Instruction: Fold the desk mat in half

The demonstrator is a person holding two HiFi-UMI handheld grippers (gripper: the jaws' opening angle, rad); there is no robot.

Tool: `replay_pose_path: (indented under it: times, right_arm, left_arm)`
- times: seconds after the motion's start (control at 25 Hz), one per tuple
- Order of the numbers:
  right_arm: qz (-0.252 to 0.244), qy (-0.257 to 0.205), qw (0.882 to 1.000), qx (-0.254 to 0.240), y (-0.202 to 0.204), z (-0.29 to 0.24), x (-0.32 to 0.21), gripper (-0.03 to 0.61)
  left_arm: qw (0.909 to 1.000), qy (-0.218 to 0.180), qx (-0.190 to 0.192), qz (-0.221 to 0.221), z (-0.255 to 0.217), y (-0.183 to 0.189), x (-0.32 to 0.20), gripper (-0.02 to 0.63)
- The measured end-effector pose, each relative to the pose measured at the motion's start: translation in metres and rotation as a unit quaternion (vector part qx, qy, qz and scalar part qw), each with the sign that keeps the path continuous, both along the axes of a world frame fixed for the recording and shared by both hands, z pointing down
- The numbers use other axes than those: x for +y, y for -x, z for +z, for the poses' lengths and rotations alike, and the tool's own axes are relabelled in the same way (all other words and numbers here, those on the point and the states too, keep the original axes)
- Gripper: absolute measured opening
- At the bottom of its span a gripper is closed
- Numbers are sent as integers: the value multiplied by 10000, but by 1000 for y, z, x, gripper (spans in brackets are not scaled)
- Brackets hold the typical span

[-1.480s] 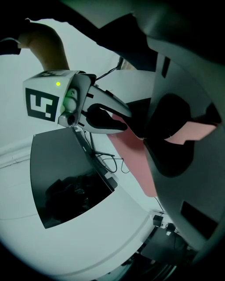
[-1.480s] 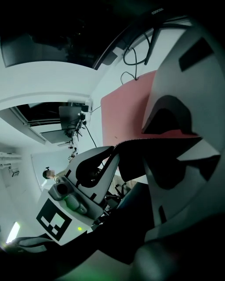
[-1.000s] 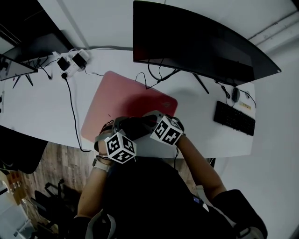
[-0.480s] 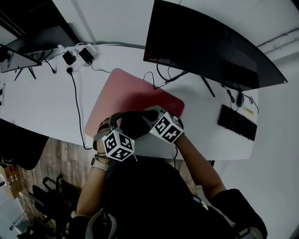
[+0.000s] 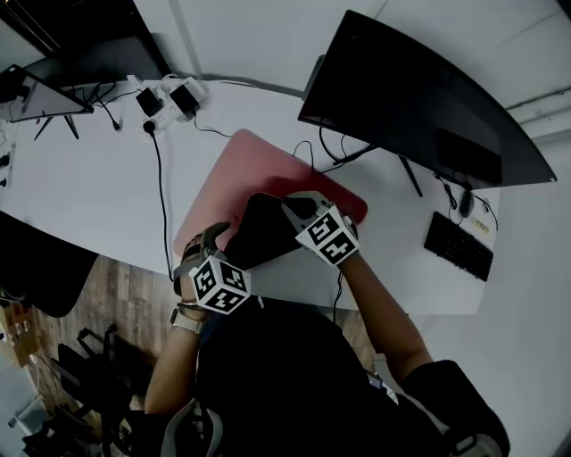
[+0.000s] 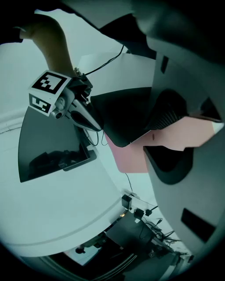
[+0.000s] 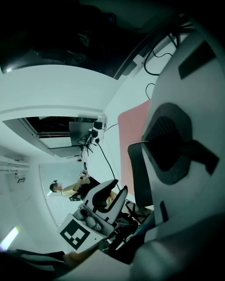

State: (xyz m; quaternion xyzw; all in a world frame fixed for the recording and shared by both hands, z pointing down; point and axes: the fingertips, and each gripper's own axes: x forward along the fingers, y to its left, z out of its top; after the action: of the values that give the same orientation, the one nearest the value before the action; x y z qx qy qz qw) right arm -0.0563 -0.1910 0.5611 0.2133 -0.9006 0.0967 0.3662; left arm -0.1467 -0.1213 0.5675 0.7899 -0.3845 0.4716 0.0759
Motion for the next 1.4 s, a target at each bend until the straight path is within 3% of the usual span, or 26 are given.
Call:
replay_pose_path:
  times: [0.64,1.04,1.4]
  right_arm:
    - [378,-137,9990,174,35,5,-61,21]
    - [556,-109,9980,280,49,17,-100,21]
    - [719,-169,9967,339,56,27,-131,20]
  left_arm:
    - [9985,353,178,-369,12,62,23,117]
    - [9948,792,517,-372,24,68,26,118]
    - [9866,1374,810,-334,40,76,27,181]
